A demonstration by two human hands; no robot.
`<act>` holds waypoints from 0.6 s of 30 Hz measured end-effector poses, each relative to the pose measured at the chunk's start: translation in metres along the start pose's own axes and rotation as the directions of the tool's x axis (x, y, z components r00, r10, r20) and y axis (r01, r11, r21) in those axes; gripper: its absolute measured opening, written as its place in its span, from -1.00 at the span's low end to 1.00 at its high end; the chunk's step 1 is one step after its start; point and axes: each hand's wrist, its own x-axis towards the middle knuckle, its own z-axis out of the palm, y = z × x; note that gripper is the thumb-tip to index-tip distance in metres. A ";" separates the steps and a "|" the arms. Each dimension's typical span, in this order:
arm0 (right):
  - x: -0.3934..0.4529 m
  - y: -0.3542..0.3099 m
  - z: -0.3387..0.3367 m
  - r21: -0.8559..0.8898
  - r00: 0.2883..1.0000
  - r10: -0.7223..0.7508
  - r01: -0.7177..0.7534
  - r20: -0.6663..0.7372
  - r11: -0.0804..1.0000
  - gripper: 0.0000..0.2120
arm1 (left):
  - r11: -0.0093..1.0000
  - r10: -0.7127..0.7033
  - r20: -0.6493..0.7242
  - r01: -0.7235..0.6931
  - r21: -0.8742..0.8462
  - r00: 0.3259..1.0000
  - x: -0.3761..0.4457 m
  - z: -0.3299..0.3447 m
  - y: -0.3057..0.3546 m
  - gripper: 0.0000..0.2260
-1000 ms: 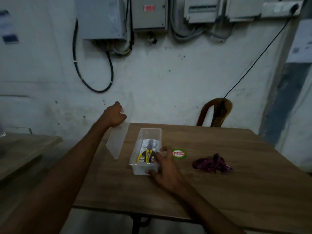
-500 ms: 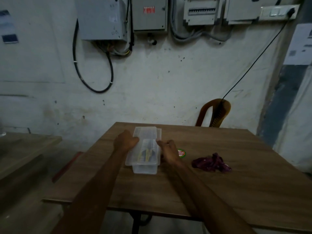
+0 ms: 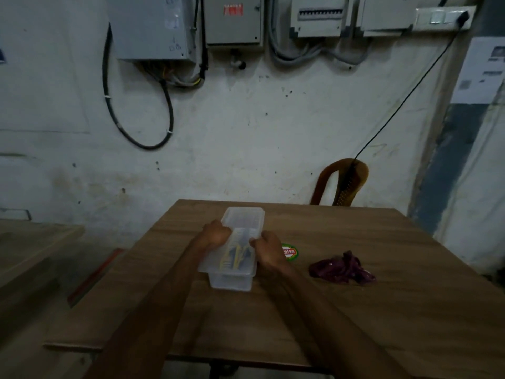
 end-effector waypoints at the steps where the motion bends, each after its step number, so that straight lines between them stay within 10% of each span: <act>1: -0.003 -0.005 0.000 -0.014 1.000 -0.001 0.001 0.005 1.000 -0.67 | 0.999 -0.012 0.008 0.012 -0.050 1.000 0.003 0.000 0.000 -0.51; 13: -0.003 0.009 -0.003 0.110 0.990 0.096 -0.107 0.107 0.988 -0.37 | 0.999 0.035 0.007 -0.036 0.026 0.999 0.001 0.001 0.001 -0.53; 18: -0.008 0.007 -0.003 0.130 0.980 0.132 -0.152 0.149 0.980 -0.54 | 1.000 0.022 0.046 -0.023 0.021 0.999 -0.001 -0.008 0.000 -0.45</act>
